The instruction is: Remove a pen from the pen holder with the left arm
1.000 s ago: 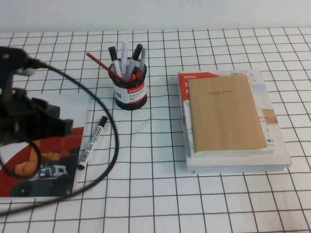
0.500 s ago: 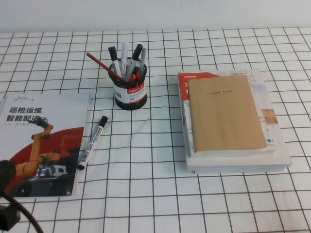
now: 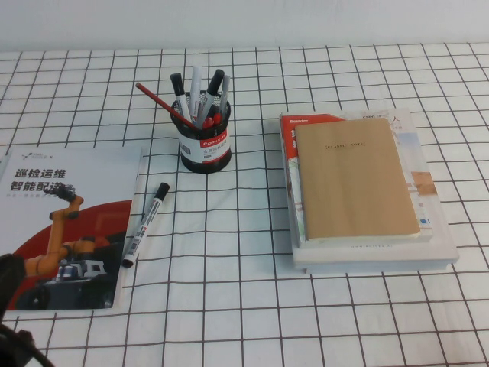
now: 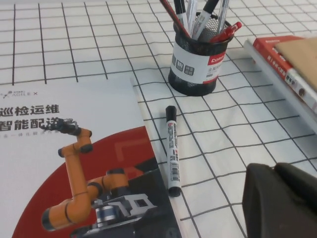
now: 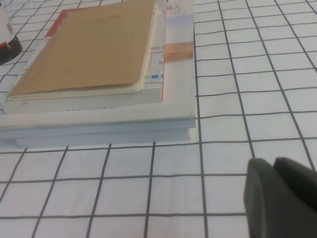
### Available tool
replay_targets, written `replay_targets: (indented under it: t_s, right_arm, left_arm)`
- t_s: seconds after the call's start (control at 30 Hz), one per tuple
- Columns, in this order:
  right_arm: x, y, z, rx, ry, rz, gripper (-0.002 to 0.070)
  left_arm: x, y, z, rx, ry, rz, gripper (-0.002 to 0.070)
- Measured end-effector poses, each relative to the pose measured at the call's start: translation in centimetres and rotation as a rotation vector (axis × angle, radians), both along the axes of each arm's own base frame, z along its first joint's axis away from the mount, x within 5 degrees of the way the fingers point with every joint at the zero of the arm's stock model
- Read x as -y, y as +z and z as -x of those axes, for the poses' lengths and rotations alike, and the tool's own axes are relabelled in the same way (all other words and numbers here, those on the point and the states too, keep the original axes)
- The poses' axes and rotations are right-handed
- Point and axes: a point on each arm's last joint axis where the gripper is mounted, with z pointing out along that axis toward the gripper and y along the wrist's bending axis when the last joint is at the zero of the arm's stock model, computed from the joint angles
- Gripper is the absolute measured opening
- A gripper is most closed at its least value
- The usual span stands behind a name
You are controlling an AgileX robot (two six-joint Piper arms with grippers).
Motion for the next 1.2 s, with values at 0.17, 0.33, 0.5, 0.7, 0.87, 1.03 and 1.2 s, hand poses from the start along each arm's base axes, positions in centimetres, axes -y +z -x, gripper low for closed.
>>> replay_targets:
  t_s: [0.17, 0.33, 0.5, 0.7, 0.87, 1.03, 1.2]
  right_arm:
    - [0.0, 0.0, 0.0, 0.0, 0.0, 0.0, -0.0015]
    - [0.0, 0.0, 0.0, 0.0, 0.0, 0.0, -0.0015]
    - [0.0, 0.0, 0.0, 0.0, 0.0, 0.0, -0.0015]
    - [0.0, 0.0, 0.0, 0.0, 0.0, 0.0, -0.0015]
    - [0.0, 0.0, 0.0, 0.0, 0.0, 0.0, -0.0015]
    - [0.0, 0.0, 0.0, 0.0, 0.0, 0.0, -0.0015]
    - [0.0, 0.0, 0.0, 0.0, 0.0, 0.0, -0.0015]
  left_arm:
    - [-0.5, -2.3, 0.8, 0.098, 0.021, 0.018, -0.0003]
    - [-1.7, -4.0, 2.0, 0.296, 0.125, 0.045, -0.0002]
    - [-2.3, -6.6, 2.7, 0.365, 0.19, 0.06, -0.0002]
    - [-2.4, -9.1, 3.0, 0.362, 0.201, 0.062, -0.0002]
    - [-2.4, -9.5, 3.1, 0.325, 0.206, 0.055, -0.0002]
    - [-2.4, -10.1, 3.1, 0.266, 0.219, 0.026, -0.0003]
    - [-2.4, -11.3, 3.4, 0.14, 0.201, -0.034, -0.0003]
